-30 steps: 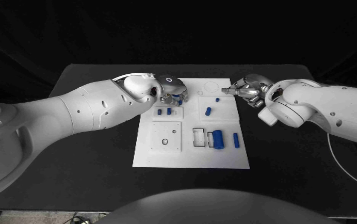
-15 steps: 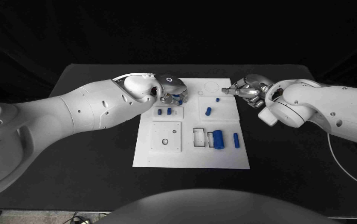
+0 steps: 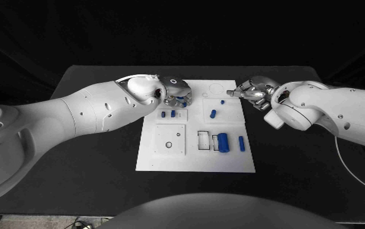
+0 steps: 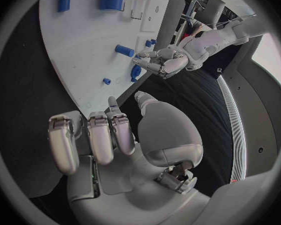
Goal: Assemble the parts on the task board
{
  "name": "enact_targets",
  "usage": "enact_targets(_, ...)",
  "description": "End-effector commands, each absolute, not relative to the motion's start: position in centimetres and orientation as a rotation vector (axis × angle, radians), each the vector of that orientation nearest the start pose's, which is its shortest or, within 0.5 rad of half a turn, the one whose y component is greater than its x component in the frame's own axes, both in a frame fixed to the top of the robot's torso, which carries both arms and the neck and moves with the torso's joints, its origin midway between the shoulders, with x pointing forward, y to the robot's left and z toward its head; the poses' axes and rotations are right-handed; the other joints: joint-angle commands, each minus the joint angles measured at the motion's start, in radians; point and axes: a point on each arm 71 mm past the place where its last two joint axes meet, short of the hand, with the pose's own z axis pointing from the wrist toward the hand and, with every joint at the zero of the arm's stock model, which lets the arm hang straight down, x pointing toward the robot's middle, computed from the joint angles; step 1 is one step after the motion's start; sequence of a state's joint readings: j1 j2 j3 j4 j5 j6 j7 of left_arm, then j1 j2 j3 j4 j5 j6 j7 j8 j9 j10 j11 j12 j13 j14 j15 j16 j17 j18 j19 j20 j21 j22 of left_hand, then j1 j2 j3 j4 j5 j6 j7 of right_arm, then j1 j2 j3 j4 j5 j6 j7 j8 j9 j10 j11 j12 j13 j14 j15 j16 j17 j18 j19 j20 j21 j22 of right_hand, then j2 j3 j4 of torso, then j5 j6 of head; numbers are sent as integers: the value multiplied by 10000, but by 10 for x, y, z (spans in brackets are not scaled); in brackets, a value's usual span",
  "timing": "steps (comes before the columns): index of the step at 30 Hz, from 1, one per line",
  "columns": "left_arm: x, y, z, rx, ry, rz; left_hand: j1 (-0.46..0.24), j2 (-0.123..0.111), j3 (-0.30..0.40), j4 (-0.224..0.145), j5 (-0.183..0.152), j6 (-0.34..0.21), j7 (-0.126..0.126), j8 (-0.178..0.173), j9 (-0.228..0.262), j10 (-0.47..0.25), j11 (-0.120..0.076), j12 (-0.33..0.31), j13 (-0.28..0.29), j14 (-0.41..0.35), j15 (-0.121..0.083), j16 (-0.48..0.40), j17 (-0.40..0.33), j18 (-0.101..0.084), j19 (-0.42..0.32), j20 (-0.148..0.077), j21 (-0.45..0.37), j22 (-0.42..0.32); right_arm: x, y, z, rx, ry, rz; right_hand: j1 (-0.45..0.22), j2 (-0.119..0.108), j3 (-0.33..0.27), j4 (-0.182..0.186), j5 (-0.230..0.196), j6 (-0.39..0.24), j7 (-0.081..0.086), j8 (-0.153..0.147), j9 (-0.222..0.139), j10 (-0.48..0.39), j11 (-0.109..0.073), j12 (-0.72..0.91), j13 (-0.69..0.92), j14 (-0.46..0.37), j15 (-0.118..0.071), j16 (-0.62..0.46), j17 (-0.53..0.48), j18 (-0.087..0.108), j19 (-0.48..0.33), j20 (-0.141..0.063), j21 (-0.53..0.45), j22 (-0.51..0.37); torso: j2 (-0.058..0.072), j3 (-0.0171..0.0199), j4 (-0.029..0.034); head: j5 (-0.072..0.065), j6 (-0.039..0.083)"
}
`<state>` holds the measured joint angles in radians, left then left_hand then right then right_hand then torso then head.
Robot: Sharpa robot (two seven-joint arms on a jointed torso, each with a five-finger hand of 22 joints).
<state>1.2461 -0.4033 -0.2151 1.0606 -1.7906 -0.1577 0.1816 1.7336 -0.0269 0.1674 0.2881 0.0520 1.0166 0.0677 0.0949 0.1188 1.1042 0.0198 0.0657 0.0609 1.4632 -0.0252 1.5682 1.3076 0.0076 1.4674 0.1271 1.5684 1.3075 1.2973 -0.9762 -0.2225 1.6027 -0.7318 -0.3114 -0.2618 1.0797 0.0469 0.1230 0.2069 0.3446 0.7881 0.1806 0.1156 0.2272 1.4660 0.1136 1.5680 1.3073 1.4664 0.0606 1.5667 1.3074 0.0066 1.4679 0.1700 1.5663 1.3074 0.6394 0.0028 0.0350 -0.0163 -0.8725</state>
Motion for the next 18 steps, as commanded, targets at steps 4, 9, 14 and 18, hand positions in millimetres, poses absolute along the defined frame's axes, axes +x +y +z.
enact_targets(4, 520, 84, -249, 9284, 16955, -5918, -75, -110, 211, -37, -19, 272, 54, 97, 25, 419, 51, 147, 34, 1076, 25, 26, 2632, -76, 1034, -46, 24, 2633, 459, -261, -221, 6397, 20236, 6837, 92, -20, -59, -9, 51, -17, 51, 58, 16, 1048, 54, 28, 2635, 1044, 85, 41, 2634, -66, 1029, 82, 45, 2634, -3, -2, -2, 2, -2)
enact_targets(9, 520, 83, -249, 9375, 16875, -5887, -30, -165, 348, -92, -19, 631, 153, 224, 73, 890, 110, 243, 47, 1076, 110, 26, 2632, -76, 1034, -43, 24, 2633, 459, -261, -221, 6399, 20239, 6840, 92, -20, -59, -9, 51, -17, 51, 58, 16, 1048, 54, 28, 2635, 1044, 85, 41, 2634, -66, 1029, 82, 45, 2634, -1, -4, 0, 8, -2)
enact_targets(14, 520, 83, -249, 9445, 16762, -5915, -11, -208, 431, -120, -19, 852, 224, 288, 99, 1160, 163, 260, 41, 1076, 168, 26, 2632, -76, 1034, -41, 24, 2633, 459, -261, -221, 6395, 20248, 6848, 92, -20, -59, -9, 51, -17, 51, 58, 16, 1048, 54, 28, 2635, 1044, 85, 41, 2634, -66, 1029, 82, 45, 2634, 3, -2, 3, 1, -2)
enact_targets(18, 519, 82, -248, 9479, 16600, -6004, 1, -228, 477, -134, -20, 938, 243, 304, 106, 1271, 176, 248, 37, 1076, 187, 26, 2632, -76, 1034, -39, 24, 2633, 459, -261, -221, 6392, 20248, 6852, 92, -20, -59, -9, 51, -17, 51, 58, 16, 1048, 54, 28, 2635, 1044, 85, 41, 2634, -66, 1029, 82, 45, 2634, -4, -1, 2, 10, -2)
